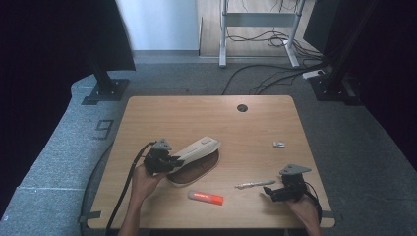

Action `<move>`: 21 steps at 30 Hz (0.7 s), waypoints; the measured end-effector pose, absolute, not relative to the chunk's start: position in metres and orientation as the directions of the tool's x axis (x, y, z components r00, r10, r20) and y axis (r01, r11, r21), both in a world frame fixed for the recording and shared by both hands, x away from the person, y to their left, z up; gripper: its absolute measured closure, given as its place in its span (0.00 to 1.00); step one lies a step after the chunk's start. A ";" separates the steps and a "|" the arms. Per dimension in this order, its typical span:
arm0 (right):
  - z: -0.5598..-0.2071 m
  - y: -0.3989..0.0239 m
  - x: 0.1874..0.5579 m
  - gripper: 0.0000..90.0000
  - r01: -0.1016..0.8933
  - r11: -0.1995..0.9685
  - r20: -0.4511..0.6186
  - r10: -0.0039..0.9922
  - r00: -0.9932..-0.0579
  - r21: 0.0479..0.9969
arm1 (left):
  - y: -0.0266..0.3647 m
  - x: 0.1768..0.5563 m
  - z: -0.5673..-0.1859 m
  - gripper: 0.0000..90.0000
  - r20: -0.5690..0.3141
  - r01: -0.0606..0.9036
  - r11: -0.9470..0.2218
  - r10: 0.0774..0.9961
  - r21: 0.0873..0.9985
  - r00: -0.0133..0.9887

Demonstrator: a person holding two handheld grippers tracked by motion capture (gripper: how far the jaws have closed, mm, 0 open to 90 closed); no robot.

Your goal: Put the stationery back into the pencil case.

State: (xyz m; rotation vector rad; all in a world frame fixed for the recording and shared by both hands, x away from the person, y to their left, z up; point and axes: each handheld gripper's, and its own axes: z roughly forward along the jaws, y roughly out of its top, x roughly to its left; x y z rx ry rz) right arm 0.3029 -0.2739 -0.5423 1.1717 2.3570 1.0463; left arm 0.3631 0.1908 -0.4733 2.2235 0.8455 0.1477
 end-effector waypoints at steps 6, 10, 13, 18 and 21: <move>-0.535 -0.277 0.311 0.00 0.561 0.387 0.057 0.786 -0.616 0.732 | 0.191 0.363 -0.473 0.85 -0.145 0.528 -0.510 0.612 0.679 0.777; -0.530 -0.280 0.317 0.00 0.559 0.379 0.062 0.786 -0.615 0.737 | 0.191 0.363 -0.474 0.85 -0.145 0.528 -0.511 0.612 0.678 0.778; -0.528 -0.283 0.325 0.00 0.563 0.369 0.068 0.792 -0.607 0.739 | 0.191 0.363 -0.474 0.85 -0.145 0.528 -0.511 0.611 0.678 0.778; -0.525 -0.287 0.339 0.00 0.573 0.368 0.063 0.801 -0.595 0.732 | 0.191 0.363 -0.473 0.85 -0.144 0.526 -0.511 0.610 0.680 0.779; -0.522 -0.287 0.347 0.03 0.573 0.389 0.038 0.804 -0.594 0.721 | 0.192 0.363 -0.473 0.85 -0.145 0.527 -0.510 0.610 0.680 0.779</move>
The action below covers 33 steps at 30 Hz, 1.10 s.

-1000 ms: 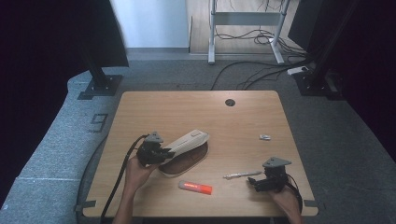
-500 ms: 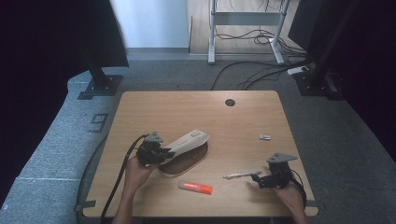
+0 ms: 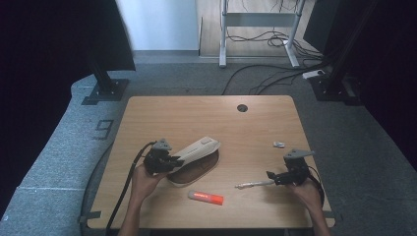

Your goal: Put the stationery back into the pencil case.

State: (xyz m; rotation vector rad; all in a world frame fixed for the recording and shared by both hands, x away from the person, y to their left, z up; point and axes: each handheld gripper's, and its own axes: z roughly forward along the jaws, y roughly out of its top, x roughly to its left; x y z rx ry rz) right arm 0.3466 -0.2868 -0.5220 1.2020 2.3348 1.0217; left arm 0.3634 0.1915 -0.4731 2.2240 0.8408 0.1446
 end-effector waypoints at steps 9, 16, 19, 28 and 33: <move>-0.517 -0.293 0.369 0.14 0.561 0.397 0.020 0.804 -0.595 0.726 | 0.191 0.363 -0.473 0.85 -0.144 0.524 -0.511 0.609 0.681 0.780; -0.512 -0.303 0.389 0.17 0.576 0.394 -0.015 0.834 -0.552 0.717 | 0.192 0.363 -0.473 0.85 -0.143 0.522 -0.510 0.608 0.683 0.781; -0.510 -0.309 0.396 0.20 0.577 0.377 -0.010 0.843 -0.538 0.725 | 0.192 0.363 -0.473 0.85 -0.146 0.524 -0.510 0.607 0.683 0.781; -0.518 -0.319 0.420 0.34 0.589 0.381 -0.021 0.851 -0.525 0.713 | 0.192 0.363 -0.473 0.85 -0.149 0.525 -0.509 0.606 0.682 0.781; -0.522 -0.324 0.432 0.42 0.592 0.385 -0.018 0.848 -0.529 0.708 | 0.192 0.364 -0.474 0.85 -0.152 0.526 -0.503 0.608 0.686 0.779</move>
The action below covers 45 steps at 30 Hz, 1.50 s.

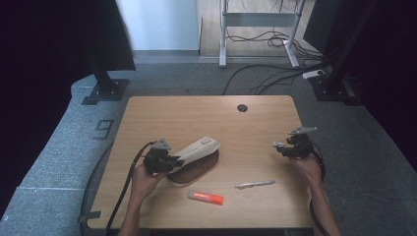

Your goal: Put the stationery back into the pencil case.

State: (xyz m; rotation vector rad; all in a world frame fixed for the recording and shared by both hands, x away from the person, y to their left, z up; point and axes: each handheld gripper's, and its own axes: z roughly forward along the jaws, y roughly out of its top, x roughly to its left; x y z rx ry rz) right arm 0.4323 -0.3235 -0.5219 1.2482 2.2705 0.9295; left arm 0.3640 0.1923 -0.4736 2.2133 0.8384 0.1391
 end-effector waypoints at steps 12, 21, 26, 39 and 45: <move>-0.538 -0.323 0.455 0.51 0.616 0.407 0.003 0.833 -0.554 0.674 | 0.191 0.364 -0.474 0.85 -0.152 0.526 -0.503 0.608 0.686 0.780; -0.541 -0.321 0.452 0.65 0.620 0.391 0.034 0.828 -0.559 0.680 | 0.191 0.364 -0.475 0.85 -0.152 0.527 -0.502 0.609 0.686 0.778; -0.540 -0.316 0.446 0.76 0.611 0.416 0.033 0.809 -0.587 0.673 | 0.190 0.364 -0.475 0.85 -0.149 0.524 -0.506 0.607 0.685 0.781; -0.536 -0.309 0.439 0.80 0.642 0.403 0.046 0.825 -0.564 0.652 | 0.190 0.364 -0.475 0.85 -0.156 0.533 -0.495 0.615 0.686 0.773; -0.530 -0.308 0.431 0.80 0.628 0.391 0.059 0.818 -0.572 0.673 | 0.190 0.363 -0.474 0.85 -0.151 0.529 -0.493 0.617 0.691 0.773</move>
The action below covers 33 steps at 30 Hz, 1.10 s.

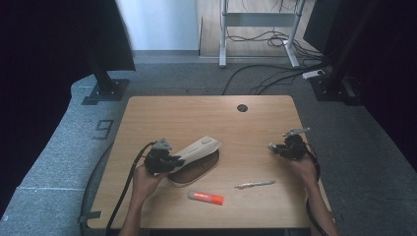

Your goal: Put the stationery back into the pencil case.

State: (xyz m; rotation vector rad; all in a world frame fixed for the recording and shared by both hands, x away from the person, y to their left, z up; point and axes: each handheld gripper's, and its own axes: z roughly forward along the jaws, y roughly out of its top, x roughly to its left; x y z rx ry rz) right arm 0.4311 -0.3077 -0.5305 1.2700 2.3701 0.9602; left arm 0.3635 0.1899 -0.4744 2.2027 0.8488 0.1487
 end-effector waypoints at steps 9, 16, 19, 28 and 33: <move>-0.524 -0.300 0.418 0.80 0.613 0.391 0.069 0.804 -0.591 0.687 | 0.190 0.363 -0.474 0.85 -0.156 0.529 -0.485 0.617 0.696 0.771; -0.516 -0.288 0.410 0.80 0.585 0.394 0.074 0.783 -0.618 0.709 | 0.190 0.363 -0.474 0.85 -0.158 0.529 -0.481 0.618 0.699 0.770; -0.514 -0.284 0.408 0.80 0.574 0.392 0.085 0.770 -0.632 0.719 | 0.190 0.363 -0.474 0.85 -0.157 0.529 -0.481 0.618 0.700 0.770; -0.509 -0.264 0.403 0.80 0.551 0.407 0.096 0.736 -0.670 0.729 | 0.189 0.363 -0.474 0.85 -0.155 0.527 -0.478 0.620 0.703 0.769; -0.506 -0.253 0.402 0.80 0.539 0.421 0.095 0.718 -0.689 0.729 | 0.189 0.363 -0.474 0.85 -0.156 0.527 -0.477 0.620 0.704 0.769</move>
